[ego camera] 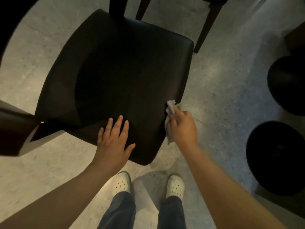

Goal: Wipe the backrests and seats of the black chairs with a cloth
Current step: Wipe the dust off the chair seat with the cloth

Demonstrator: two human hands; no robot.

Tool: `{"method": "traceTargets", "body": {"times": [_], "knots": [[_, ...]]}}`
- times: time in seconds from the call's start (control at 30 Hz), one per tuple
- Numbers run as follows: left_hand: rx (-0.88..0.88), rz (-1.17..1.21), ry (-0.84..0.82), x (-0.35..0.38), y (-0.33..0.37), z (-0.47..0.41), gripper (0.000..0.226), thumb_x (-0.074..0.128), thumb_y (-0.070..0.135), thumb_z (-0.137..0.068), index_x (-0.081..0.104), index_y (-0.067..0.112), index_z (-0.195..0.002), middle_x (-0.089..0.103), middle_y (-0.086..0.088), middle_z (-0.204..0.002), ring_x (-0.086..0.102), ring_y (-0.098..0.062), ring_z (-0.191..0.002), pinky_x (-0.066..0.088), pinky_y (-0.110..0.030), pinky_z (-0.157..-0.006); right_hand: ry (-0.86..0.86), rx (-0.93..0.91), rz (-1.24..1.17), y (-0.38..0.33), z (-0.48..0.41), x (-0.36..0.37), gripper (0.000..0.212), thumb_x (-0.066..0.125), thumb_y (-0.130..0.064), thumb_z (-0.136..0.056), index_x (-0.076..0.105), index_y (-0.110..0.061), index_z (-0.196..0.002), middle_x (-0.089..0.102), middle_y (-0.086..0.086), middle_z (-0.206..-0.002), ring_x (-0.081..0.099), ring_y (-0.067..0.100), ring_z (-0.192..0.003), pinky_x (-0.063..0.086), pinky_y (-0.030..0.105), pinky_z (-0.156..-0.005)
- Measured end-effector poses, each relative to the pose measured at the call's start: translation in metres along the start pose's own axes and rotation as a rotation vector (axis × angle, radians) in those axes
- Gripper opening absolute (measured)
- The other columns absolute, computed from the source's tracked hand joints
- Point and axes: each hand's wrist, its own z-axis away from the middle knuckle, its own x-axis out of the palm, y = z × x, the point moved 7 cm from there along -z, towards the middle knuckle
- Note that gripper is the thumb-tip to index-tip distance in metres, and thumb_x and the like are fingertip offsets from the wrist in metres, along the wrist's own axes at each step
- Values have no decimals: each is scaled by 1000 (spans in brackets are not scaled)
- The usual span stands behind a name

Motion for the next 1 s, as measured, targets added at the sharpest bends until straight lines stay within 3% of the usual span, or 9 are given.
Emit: {"method": "traceTargets", "body": {"times": [0.13, 0.27, 0.37, 0.53, 0.6, 0.67, 0.77, 0.9, 1.0], "knots": [[-29, 2, -54, 4, -17, 7, 70, 37, 46, -100, 4, 21, -156, -8, 1, -164, -11, -22, -150, 9, -42, -123, -119, -48, -23, 2, 81, 41, 57, 47, -29, -100, 25, -36, -152, 37, -4, -127, 48, 1, -84, 48, 13, -76], [-20, -2, -83, 3, -21, 6, 69, 38, 45, -101, 5, 21, -156, -9, 3, -164, -11, -19, -150, 11, -41, -123, -249, -40, -84, 5, 127, 47, 39, 46, -34, -99, 50, -34, -139, 50, -13, -115, 47, -4, -82, 41, 7, -71], [-19, 0, -91, 0, -19, 5, 69, 39, 45, -101, 5, 22, -156, -9, 4, -164, -11, -19, -150, 11, -41, -123, -100, -91, -109, 0, 89, 20, 36, 47, -28, -99, 53, -30, -135, 47, -13, -111, 46, -5, -85, 37, 9, -71], [-26, 6, -91, 3, -21, 4, 70, 41, 46, -100, 5, 23, -156, -9, 5, -163, -11, -19, -150, 11, -42, -123, 8, -2, -146, -2, 40, 23, 50, 45, -25, -100, 34, -31, -148, 41, 1, -136, 51, 15, -111, 45, 22, -90], [-27, 13, -91, 3, -22, 4, 71, 41, 46, -100, 5, 23, -156, -9, 5, -163, -11, -19, -150, 10, -42, -122, -37, -19, -148, -2, 80, 45, 56, 47, -23, -99, 28, -34, -151, 36, -1, -139, 51, 11, -112, 50, 25, -92], [-24, 21, -103, 2, -22, 4, 71, 42, 45, -100, 5, 23, -156, -10, 6, -163, -11, -19, -150, 9, -40, -122, -151, -22, -179, 3, 128, 65, 56, 47, -24, -99, 28, -37, -150, 39, -7, -136, 51, 2, -106, 49, 13, -87], [-13, 66, -128, -3, -23, 5, 71, 45, 43, -100, 6, 24, -156, -9, 8, -163, -11, -17, -150, 10, -39, -121, -305, 24, -223, 12, 160, 70, 46, 51, -27, -99, 41, -38, -142, 48, -14, -121, 51, -5, -95, 45, 4, -81], [22, 87, -102, -6, -27, 14, 69, 47, 41, -100, 11, 22, -156, -4, 7, -163, -6, -17, -150, 12, -37, -119, -72, 6, -272, 10, 122, 36, 41, 52, -27, -98, 47, -28, -140, 46, -11, -118, 50, -1, -95, 42, 3, -75], [29, 86, -74, -3, -31, 30, 67, 49, 41, -98, 21, 19, -155, 10, 1, -162, 6, -20, -149, 20, -37, -119, -84, 23, -267, -4, 114, 49, 51, 52, -31, -98, 37, -30, -147, 37, -12, -127, 45, -3, -99, 43, 6, -83]]}}
